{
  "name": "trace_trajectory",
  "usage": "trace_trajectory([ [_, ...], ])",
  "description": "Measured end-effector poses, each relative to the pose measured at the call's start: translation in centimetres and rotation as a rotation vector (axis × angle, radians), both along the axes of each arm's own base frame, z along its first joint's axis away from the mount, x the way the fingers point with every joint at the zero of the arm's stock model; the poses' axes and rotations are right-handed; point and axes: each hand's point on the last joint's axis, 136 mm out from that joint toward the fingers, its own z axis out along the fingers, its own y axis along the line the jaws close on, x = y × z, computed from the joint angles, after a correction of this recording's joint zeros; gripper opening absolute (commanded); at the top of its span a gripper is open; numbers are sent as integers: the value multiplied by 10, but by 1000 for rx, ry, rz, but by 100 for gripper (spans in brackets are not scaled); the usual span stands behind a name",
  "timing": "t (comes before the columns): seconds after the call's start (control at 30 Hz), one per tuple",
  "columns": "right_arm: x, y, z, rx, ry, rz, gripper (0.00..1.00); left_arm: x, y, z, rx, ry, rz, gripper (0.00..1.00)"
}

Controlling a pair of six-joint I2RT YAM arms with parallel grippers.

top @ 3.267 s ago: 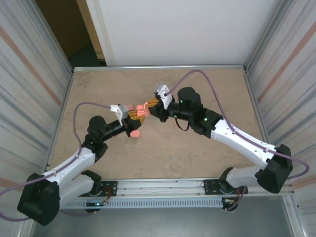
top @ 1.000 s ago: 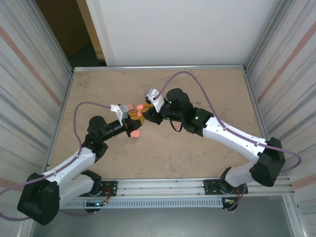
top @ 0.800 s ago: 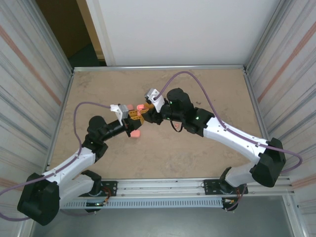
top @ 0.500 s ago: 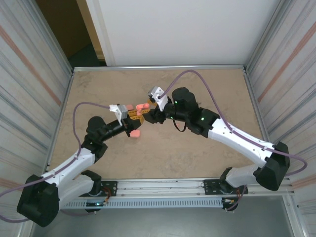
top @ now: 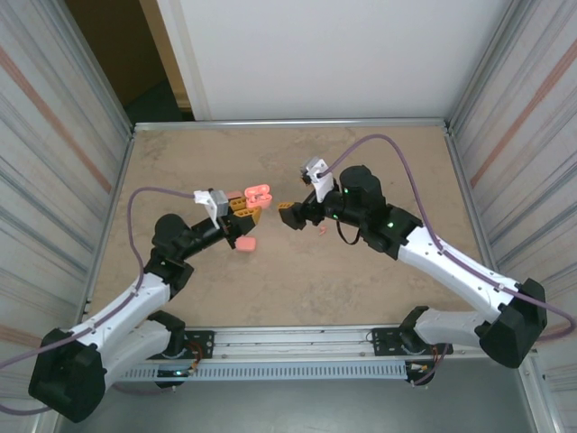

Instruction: Insert the wireless bluetooth earbuds into the charging case

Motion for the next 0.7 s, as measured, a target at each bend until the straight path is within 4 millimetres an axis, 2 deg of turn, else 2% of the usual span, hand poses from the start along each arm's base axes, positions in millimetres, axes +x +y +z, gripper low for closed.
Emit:
trace_trajectory([
  [0.27, 17, -36, -14, 43, 65, -118, 99, -2, 2, 11, -9, -23, 6, 0],
  [0.53, 24, -56, -33, 53, 114, -200, 99, -5, 4, 18, -13, -38, 9, 0],
  [0.7, 30, -63, -35, 59, 123, -238, 99, -5, 6, 18, -10, -34, 19, 0],
])
